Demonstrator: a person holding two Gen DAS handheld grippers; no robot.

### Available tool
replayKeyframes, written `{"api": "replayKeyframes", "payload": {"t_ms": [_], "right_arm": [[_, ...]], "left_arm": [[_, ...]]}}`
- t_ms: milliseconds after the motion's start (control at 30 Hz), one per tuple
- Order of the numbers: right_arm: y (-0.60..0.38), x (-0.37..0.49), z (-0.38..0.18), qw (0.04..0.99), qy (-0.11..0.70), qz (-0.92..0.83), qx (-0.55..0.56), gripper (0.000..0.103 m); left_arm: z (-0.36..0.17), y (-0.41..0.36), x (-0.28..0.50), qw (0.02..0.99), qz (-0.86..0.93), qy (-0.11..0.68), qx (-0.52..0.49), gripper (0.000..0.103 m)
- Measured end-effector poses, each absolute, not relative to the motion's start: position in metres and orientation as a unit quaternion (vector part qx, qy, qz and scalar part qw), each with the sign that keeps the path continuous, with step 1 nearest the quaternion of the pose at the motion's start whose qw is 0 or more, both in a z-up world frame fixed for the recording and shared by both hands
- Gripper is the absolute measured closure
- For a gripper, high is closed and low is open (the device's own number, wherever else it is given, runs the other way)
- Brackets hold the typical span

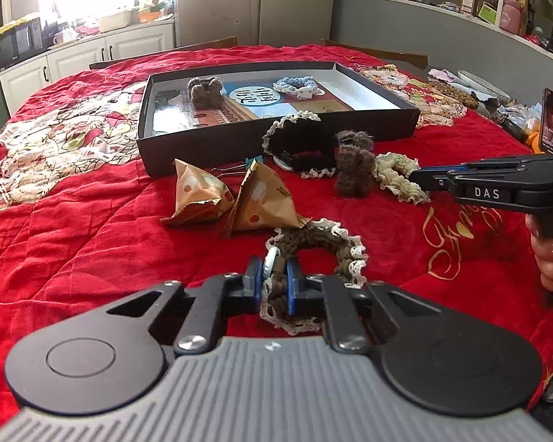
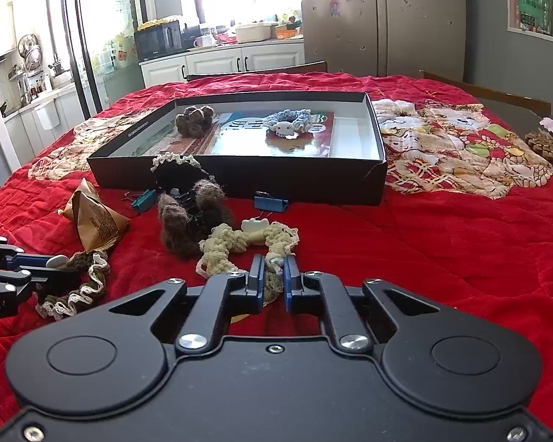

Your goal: Organize objects

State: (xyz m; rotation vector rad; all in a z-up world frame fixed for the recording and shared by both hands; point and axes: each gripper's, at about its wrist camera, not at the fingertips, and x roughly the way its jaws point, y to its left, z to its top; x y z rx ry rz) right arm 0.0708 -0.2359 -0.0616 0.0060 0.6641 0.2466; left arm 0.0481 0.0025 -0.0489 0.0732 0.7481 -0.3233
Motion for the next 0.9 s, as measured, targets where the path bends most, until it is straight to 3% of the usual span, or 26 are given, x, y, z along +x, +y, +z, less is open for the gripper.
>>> {"api": "replayKeyframes", "payload": {"t_ms": [900], "right_arm": [[-0.235,0.048,-0.031,0.956,0.265,0.125,-0.025,0.095]], "left_arm": [[-0.015,0.000,0.032,0.931,-0.172,0.319,0.039,0.088]]}}
